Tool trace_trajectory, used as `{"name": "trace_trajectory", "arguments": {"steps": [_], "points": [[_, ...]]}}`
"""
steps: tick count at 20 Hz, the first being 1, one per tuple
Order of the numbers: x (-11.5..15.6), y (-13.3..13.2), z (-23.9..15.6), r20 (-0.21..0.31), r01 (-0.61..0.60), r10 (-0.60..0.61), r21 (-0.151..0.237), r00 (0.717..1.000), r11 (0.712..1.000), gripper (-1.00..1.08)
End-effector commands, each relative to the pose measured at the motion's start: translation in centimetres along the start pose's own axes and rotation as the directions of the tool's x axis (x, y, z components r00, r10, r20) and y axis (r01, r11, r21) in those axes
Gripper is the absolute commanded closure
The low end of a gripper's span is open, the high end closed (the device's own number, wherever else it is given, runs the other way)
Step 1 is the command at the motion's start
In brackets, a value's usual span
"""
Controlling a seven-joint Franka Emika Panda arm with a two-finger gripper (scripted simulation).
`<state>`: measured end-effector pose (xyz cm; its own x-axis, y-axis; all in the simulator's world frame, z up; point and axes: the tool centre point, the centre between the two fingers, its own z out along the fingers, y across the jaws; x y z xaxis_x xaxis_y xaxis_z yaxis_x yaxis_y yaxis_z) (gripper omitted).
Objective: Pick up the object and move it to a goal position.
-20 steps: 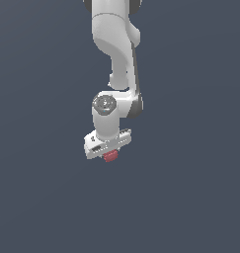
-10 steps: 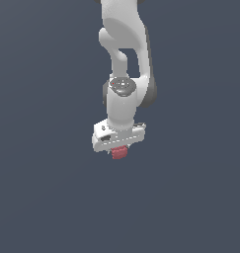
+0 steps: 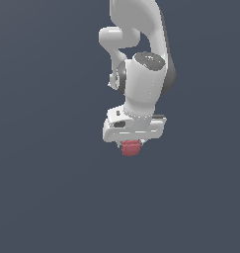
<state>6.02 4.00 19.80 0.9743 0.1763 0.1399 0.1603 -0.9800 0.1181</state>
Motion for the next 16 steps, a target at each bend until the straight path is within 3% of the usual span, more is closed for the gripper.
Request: {"name": "trace_trajectory", "arguments": {"steps": [1, 16], "points": [[0.9, -0.8, -1.7, -0.013, -0.038, 0.038, -0.016, 0.999, 0.999, 1.08], [6.7, -5.6, -12.2, -0.103, -0.27, 0.26, -0.104, 0.96, 0.957, 1.08]]}}
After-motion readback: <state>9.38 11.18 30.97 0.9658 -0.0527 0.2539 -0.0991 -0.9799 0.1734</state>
